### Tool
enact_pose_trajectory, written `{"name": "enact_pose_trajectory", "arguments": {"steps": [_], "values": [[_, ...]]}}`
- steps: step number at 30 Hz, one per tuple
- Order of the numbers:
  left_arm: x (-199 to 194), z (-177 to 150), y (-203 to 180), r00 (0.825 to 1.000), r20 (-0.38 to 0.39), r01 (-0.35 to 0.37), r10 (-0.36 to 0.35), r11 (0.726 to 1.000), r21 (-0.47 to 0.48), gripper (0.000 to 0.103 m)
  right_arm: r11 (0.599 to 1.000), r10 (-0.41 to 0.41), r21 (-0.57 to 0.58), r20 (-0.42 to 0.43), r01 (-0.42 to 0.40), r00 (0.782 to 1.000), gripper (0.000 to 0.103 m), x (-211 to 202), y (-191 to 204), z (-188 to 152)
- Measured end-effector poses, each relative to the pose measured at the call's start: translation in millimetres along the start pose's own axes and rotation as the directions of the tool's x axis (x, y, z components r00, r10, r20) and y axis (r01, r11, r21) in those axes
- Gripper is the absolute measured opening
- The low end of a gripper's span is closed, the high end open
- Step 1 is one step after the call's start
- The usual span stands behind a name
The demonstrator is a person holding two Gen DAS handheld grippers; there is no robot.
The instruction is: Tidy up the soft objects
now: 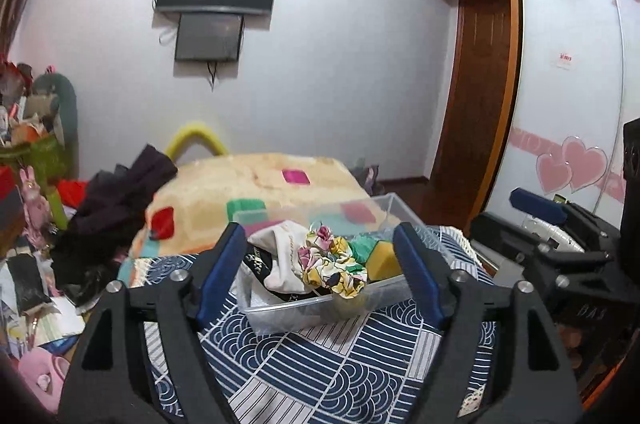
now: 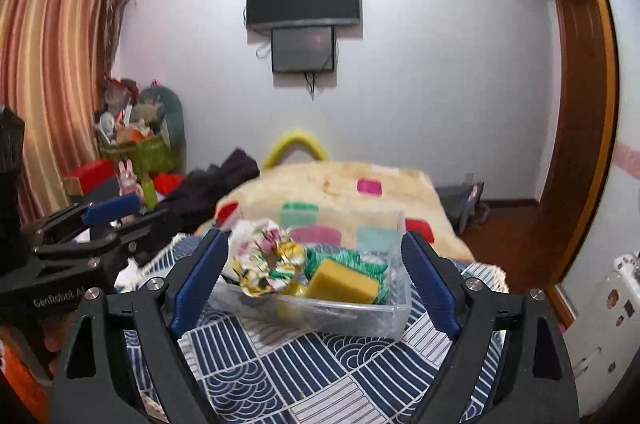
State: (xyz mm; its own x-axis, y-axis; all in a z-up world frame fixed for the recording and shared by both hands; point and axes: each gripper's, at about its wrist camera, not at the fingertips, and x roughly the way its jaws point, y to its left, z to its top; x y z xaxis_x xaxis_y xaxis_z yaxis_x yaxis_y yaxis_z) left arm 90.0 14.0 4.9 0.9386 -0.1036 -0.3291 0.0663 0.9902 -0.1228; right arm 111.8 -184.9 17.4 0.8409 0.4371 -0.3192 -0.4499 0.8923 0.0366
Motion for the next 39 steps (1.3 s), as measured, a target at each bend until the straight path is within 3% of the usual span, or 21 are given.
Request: {"name": "enact_pose_trajectory", "arguments": {"steps": [4,13,39], "values": [[-29,4,-4,0.998,0.065,-0.021,0.020,1.000,0.016,0.089,1.000,-0.019,-0.003,0.062,0.019,0.998,0.100,-18,6,4],[-67,3,-19,0.985,0.165,-0.060,0.048,0.996,0.068,0.098,0.999,-0.038,-0.014,0.129,0.040,0.991,0.103,-39,14,2],[-70,0,-19,0.985,0.166,-0.053,0.045,0.997,0.048,0.101,0.999,-0.030,-0.012,0.124,0.032,0.992,0.103,-47,13,-6]]}}
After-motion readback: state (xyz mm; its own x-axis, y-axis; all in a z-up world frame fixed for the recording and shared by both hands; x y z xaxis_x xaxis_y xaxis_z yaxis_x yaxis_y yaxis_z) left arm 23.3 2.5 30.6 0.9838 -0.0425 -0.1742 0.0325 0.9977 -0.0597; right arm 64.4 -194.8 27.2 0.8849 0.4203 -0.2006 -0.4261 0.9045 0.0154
